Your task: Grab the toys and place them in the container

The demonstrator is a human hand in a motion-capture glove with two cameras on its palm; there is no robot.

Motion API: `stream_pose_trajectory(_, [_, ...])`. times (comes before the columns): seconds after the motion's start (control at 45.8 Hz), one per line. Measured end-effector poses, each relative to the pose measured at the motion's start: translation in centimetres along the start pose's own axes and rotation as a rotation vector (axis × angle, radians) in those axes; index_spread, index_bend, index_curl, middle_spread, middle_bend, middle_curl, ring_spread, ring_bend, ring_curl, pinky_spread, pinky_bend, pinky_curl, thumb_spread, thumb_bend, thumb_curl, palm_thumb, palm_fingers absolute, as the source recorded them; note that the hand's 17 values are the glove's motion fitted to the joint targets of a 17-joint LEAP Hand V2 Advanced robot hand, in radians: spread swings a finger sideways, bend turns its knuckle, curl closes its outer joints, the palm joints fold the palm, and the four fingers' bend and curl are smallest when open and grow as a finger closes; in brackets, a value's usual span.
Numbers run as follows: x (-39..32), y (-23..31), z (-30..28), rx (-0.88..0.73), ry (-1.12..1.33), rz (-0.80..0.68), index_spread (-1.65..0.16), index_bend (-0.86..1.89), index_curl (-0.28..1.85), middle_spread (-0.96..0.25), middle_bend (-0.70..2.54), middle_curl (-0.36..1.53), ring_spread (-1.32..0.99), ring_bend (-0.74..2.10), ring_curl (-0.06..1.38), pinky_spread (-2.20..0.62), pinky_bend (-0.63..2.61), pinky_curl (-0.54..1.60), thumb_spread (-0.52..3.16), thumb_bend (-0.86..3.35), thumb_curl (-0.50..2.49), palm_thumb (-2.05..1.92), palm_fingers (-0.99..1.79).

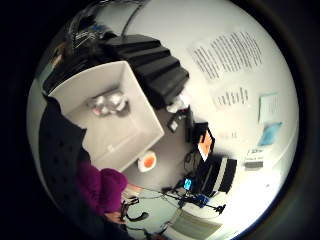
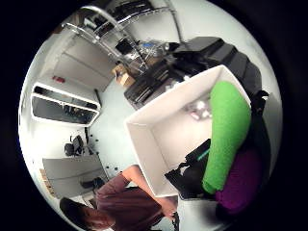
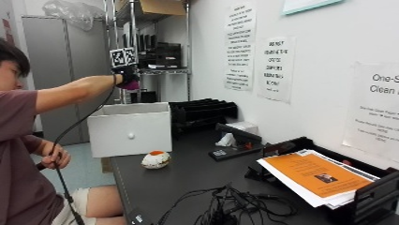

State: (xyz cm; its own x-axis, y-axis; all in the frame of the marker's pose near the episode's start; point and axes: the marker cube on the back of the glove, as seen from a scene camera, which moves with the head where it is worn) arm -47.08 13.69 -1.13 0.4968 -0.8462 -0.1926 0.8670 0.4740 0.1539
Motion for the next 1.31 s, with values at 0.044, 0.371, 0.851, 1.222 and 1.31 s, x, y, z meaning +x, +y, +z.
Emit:
stream_pose_trajectory(0.044, [-0.6, -0.6, 0.7, -0.012, -0.001, 0.049, -0.16, 1.03, 0.79, -0.15, 1.27, 0.7, -0.28, 1.32, 0.57, -0.3, 0.88, 0.49, 0.69, 0.03, 0.92, 0.49, 1.11])
stream_pose_trajectory(0.371, [-3.0, -2.5, 4.6, -0.158, -0.034, -0.013, -0.17, 0.93, 0.82, -0.15, 1.22, 0.69, -0.28, 1.3, 0.55, -0.29, 0.85, 0.48, 0.7, -0.01, 0.98, 0.48, 1.0])
stream_pose_trajectory(0.851, [-1.6, 0.2, 0.8, -0.21, -0.041, -0.073, -0.24, 0.02, 0.36, -0.05, 0.15, 0.35, -0.05, 0.44, 0.26, -0.01, 0.89, 0.41, 1.19, -0.05, 0.54, -0.05, -0.39])
stream_pose_trajectory(1.222, [6.9, 8.1, -5.7, -0.222, 0.067, 0.294, -0.23, 0.06, 0.22, -0.05, 0.11, 0.28, -0.02, 0.36, 0.26, 0.01, 0.81, 0.37, 1.28, -0.03, 0.41, -0.02, -0.27])
stream_pose_trajectory(1.31, [9.4, 12.2, -5.0, -0.23, 0.072, 0.348, -0.23, 0.06, 0.21, -0.05, 0.12, 0.27, -0.02, 0.35, 0.26, 0.01, 0.81, 0.37, 1.29, -0.03, 0.39, -0.02, -0.26])
